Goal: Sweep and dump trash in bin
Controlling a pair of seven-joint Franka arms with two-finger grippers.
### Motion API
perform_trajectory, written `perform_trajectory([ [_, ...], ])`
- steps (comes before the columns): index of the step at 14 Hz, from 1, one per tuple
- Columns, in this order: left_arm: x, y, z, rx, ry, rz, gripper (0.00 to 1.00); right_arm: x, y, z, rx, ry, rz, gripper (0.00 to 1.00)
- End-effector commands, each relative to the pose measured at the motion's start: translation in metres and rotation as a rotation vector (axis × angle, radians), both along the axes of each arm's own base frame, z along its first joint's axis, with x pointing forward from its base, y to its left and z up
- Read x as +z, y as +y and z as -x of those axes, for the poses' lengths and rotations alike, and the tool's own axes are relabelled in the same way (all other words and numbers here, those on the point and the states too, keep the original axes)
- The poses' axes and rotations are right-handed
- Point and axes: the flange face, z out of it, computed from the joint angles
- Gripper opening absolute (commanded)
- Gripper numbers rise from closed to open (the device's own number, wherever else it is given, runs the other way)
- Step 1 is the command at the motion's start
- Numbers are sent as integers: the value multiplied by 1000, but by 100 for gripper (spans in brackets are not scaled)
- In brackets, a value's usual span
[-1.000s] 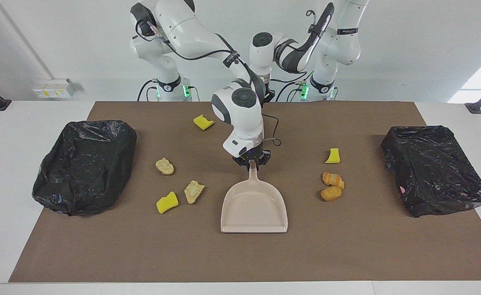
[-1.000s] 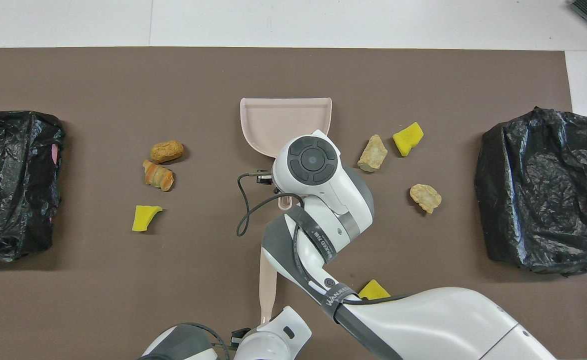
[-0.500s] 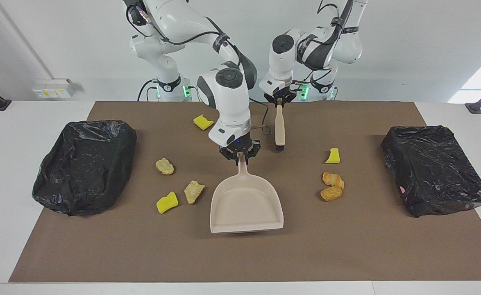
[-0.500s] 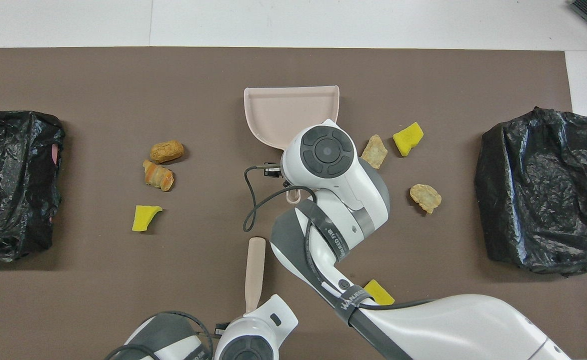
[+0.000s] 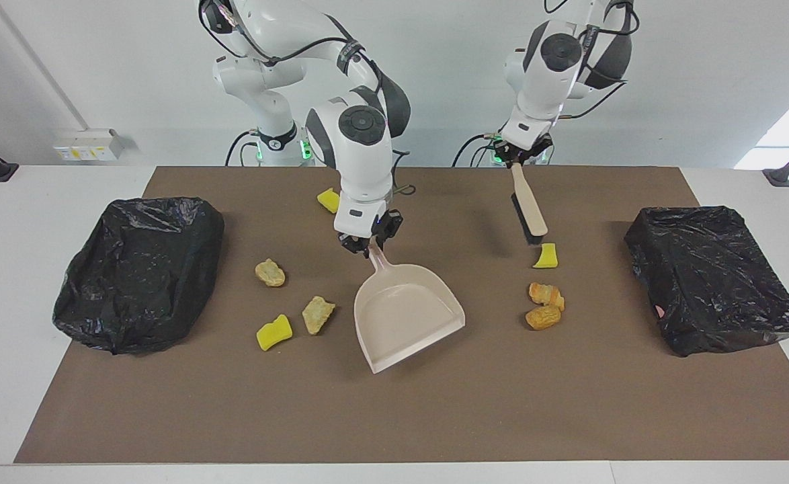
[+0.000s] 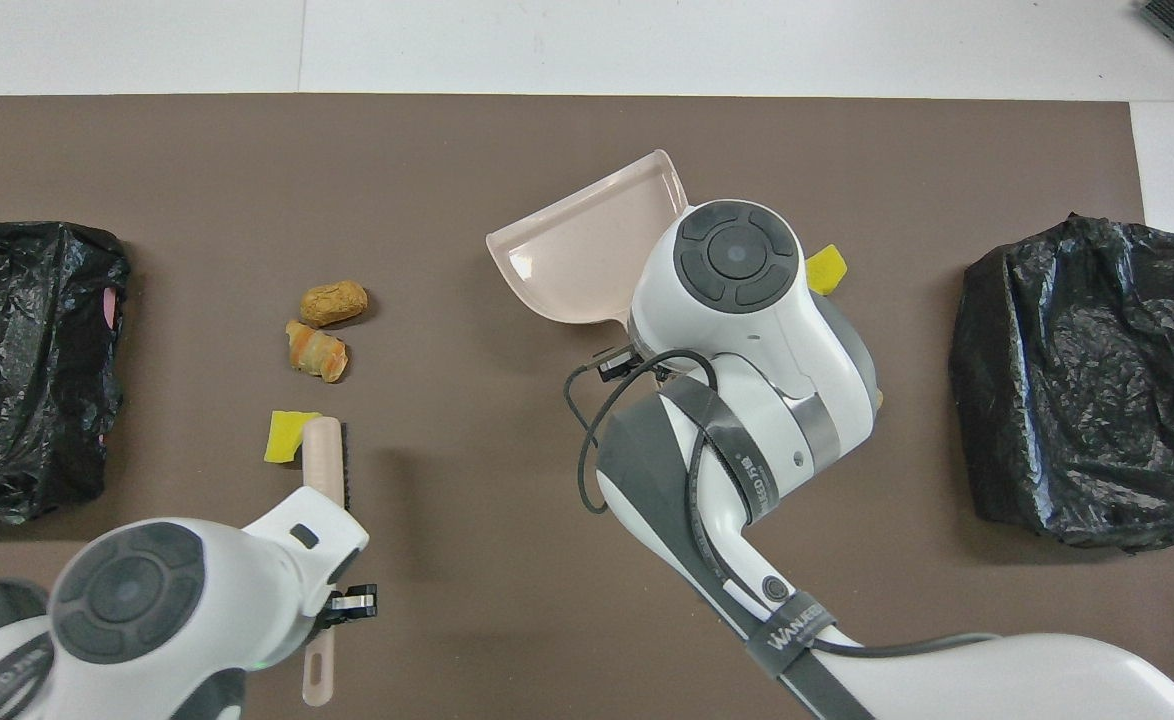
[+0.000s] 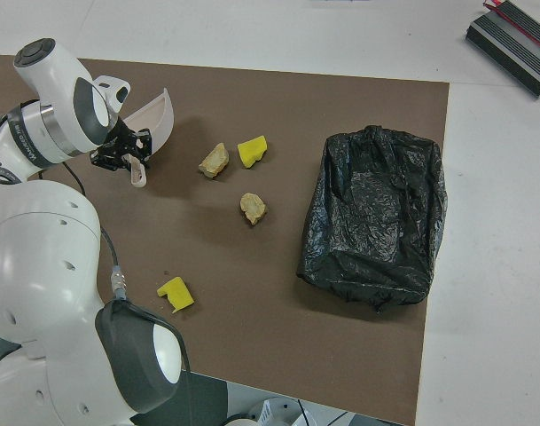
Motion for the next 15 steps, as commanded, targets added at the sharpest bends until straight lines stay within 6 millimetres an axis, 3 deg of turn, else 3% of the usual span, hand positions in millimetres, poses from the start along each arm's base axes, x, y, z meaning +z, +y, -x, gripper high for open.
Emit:
perform_trajectory([
  [1, -2, 58, -20, 147, 7, 2, 0, 6, -23, 8, 255, 75, -10, 0],
  [3, -19, 97, -30, 226, -9, 10, 0, 5, -25, 14, 432, 97, -6, 0],
  [4, -24, 106, -33, 218, -29, 20, 0, 3, -29, 18, 486, 107, -6, 0],
  [6, -47, 112, -38, 210, -19, 21, 0, -4, -32, 24, 606, 113, 2, 0],
  [7, -60, 106, -38, 195, -21, 21, 0, -4, -33, 26, 677, 107, 6, 0],
  [11, -107, 36, -42, 29, -6, 18, 0, -14, -38, 33, 768, 122, 7, 0],
  [13, -112, 4, -47, -42, -61, 33, 0, -20, -45, 38, 788, 105, 5, 0],
  [15, -118, -33, -38, -120, -69, 38, 0, -26, -50, 41, 794, 80, 3, 0],
])
